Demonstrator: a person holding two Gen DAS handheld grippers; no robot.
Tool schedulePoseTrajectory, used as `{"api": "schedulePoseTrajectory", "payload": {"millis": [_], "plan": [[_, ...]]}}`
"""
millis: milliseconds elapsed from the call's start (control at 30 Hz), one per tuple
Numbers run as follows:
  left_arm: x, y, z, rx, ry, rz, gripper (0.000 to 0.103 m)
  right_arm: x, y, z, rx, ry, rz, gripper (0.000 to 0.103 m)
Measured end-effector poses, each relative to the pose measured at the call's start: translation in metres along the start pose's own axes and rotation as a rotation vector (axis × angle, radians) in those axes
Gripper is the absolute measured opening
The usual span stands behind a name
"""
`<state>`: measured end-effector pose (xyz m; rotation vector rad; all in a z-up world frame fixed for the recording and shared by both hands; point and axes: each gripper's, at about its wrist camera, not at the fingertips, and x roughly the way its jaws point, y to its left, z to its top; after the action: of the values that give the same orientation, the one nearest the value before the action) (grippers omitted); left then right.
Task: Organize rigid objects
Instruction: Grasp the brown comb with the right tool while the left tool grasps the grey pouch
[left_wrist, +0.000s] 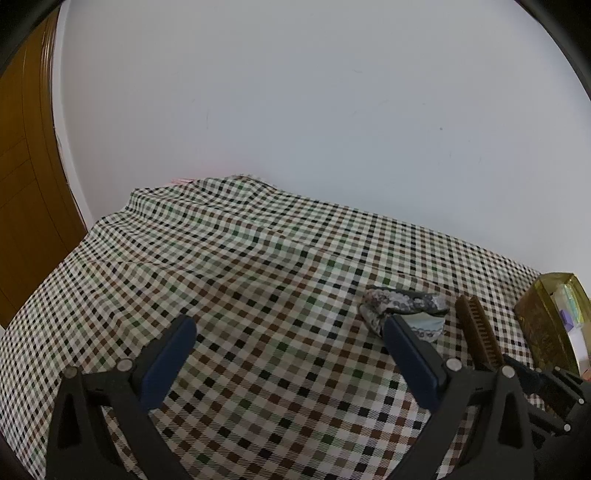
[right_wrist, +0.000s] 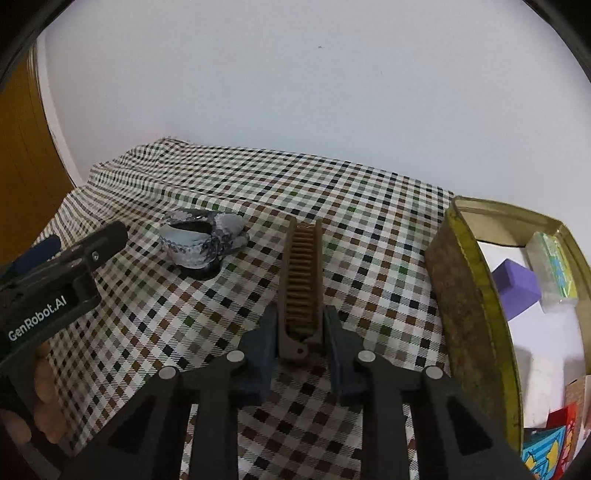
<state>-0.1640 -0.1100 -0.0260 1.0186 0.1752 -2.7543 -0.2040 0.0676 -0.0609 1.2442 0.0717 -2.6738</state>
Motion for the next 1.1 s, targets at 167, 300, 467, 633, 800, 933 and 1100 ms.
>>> {"api": "schedulePoseTrajectory", "payload": {"millis": [167,300,467,633,800,933,1100], "plan": [[-0.001,0.001,0.003,-0.011,0.002,-0.021,0.102,-0.011,-0.008,-0.001,0.065,-0.05,0.05,0.026],[0.004,-0.001,0.002,-0.009,0.012,-0.077,0.102,-0.02,-0.006,0.001,0.098,-0.138,0.048,0.026],[0.01,-0.008,-0.001,-0.015,0.023,-0.124,0.102,-0.024,-0.008,0.003,0.13,-0.188,0.047,0.026],[0.012,-0.024,0.001,0.01,0.015,-0.155,0.102,-0.024,-0.009,0.005,0.146,-0.192,0.036,0.026],[0.022,-0.059,0.006,0.098,0.04,-0.14,0.102,-0.022,-0.01,0.007,0.167,-0.191,0.026,0.027],[0.047,-0.067,0.011,0.071,0.137,-0.116,0.095,-0.018,-0.012,0.009,0.176,-0.178,0.044,0.027],[0.058,-0.065,0.012,0.053,0.19,-0.149,0.071,-0.01,-0.016,0.013,0.193,-0.154,0.067,0.027]]}}
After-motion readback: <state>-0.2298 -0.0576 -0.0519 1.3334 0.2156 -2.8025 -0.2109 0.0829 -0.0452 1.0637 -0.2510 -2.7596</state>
